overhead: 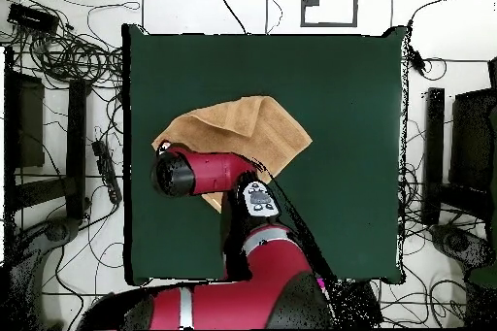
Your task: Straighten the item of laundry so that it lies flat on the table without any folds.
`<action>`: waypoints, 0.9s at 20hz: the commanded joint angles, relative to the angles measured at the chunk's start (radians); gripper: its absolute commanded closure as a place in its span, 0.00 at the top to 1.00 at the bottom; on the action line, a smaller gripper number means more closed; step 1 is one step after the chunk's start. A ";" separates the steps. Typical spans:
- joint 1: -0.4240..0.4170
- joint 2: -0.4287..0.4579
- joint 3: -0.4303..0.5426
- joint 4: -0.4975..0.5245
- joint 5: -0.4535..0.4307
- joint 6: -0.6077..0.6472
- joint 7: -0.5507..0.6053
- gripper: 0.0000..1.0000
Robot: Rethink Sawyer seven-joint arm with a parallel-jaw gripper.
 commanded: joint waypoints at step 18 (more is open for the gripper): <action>0.005 -0.215 -0.124 0.044 0.045 0.226 0.055 1.00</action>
